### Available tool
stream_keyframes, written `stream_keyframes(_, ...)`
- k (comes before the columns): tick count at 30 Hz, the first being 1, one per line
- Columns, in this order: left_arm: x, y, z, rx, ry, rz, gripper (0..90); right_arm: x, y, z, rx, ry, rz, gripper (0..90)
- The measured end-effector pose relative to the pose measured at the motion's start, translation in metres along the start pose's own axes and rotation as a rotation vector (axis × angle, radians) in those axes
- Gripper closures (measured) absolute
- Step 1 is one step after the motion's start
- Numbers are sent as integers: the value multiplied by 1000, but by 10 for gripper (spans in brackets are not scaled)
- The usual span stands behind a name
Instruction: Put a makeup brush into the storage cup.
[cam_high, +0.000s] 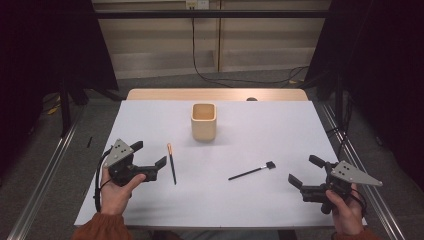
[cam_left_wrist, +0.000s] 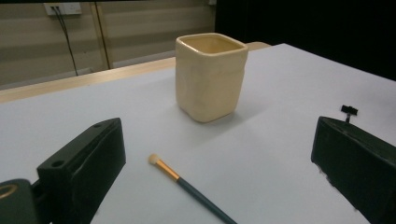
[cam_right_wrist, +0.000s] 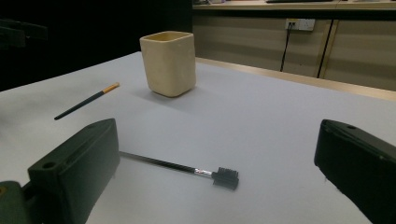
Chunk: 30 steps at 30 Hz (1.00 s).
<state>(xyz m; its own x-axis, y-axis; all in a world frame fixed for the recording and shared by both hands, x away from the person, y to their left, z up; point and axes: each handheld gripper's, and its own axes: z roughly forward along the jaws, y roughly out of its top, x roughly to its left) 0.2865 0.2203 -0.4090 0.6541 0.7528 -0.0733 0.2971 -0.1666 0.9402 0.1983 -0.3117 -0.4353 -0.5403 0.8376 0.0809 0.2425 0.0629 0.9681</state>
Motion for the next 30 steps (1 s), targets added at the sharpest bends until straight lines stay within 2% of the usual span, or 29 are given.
stream_keyframes(3, 1, 3, 1, -3, -6, 10, 40, 0, 0, 0, 1, 1, 1, 0)
stream_keyframes(5, 0, 8, 4, 10, 5, 36, 48, 0, 0, 0, 0, 0, 0, 0)
stream_keyframes(7, 0, 9, 5, 15, 2, 33, 48, 0, 0, 0, 0, 0, 0, 0)
stream_keyframes(8, 1, 11, 7, 24, 2, 25, 48, 0, 0, 0, 0, 0, 0, 0)
stream_keyframes(9, 3, 14, 9, 56, -6, 15, 48, 0, 0, 0, -1, 0, 5, 0)
stream_keyframes(11, 3, 16, 12, 71, -14, 12, 62, 0, 0, 0, 0, 1, 3, 0)
stream_keyframes(19, 7, 30, 32, 128, -10, 37, 58, 0, 0, 1, 9, 13, 7, 0)
stream_keyframes(25, 4, 39, 40, 153, -17, 49, 58, 0, -1, 1, 9, 14, 5, 0)
stream_keyframes(26, 5, 41, 43, 188, -14, 49, 58, 0, 0, 1, 10, 14, 4, 0)
stream_keyframes(30, 7, 44, 48, 223, -15, 36, 57, 0, 0, 0, 10, 16, 4, 0)
